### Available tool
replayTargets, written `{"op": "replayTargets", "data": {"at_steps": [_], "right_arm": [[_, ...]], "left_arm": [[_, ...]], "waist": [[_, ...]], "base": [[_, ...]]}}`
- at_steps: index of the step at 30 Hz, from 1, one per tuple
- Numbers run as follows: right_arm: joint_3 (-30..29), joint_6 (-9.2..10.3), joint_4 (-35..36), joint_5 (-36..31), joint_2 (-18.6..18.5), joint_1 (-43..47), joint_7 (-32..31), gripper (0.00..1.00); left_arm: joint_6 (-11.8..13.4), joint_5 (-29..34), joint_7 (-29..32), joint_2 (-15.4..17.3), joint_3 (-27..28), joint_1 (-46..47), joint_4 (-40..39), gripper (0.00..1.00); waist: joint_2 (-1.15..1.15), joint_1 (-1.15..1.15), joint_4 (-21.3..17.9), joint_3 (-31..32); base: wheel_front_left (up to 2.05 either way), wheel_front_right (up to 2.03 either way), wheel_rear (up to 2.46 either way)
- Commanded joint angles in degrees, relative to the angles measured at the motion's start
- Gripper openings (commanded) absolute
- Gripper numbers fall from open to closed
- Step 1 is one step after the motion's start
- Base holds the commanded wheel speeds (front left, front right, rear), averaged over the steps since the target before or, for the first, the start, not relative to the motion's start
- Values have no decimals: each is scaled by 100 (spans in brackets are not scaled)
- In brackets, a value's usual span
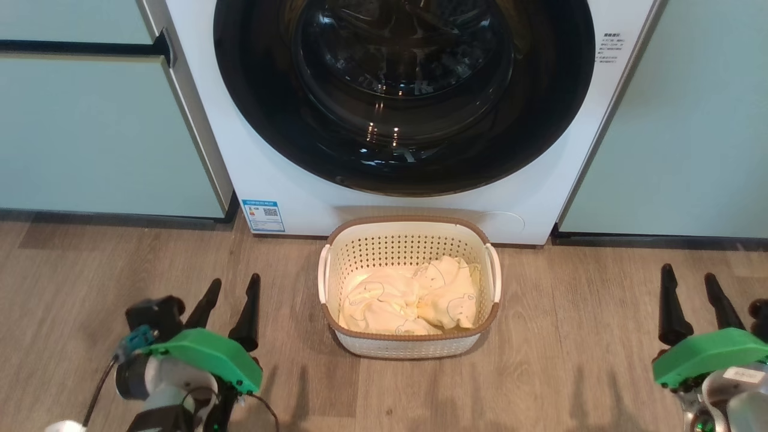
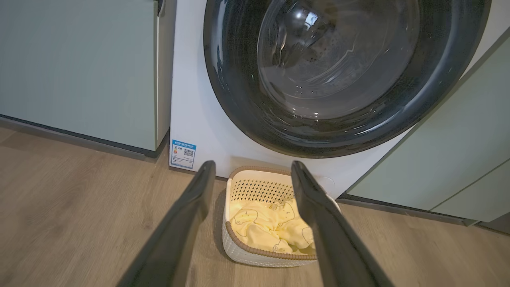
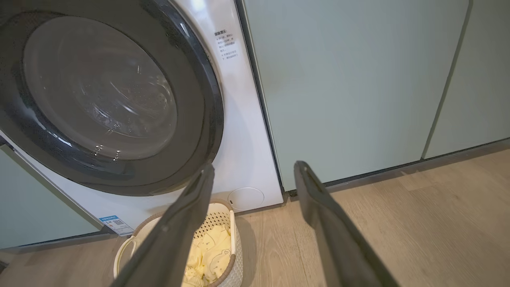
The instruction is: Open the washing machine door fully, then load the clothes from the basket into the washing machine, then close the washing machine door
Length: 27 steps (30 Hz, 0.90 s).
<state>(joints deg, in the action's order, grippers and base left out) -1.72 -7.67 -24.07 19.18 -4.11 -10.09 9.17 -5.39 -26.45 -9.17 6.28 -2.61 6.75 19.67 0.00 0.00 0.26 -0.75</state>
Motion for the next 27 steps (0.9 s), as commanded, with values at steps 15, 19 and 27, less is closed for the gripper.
{"op": "replayTargets", "data": {"at_steps": [15,19,27], "right_arm": [[177,16,78,-1204,-163,-481,326,100],[191,17,72,-1508,-161,-522,394,100],[220,18,26,-2091,-184,-611,529,100]], "left_arm": [[-8,1102,-326,177,113,552,-19,100],[-2,1394,-394,190,109,600,-6,100],[5,1945,-529,199,114,691,56,100]], "waist": [[0,0,-43,-58],[0,0,-64,-77],[0,0,-90,-94]], "base": [[0,0,0],[0,0,0],[0,0,0]]}}
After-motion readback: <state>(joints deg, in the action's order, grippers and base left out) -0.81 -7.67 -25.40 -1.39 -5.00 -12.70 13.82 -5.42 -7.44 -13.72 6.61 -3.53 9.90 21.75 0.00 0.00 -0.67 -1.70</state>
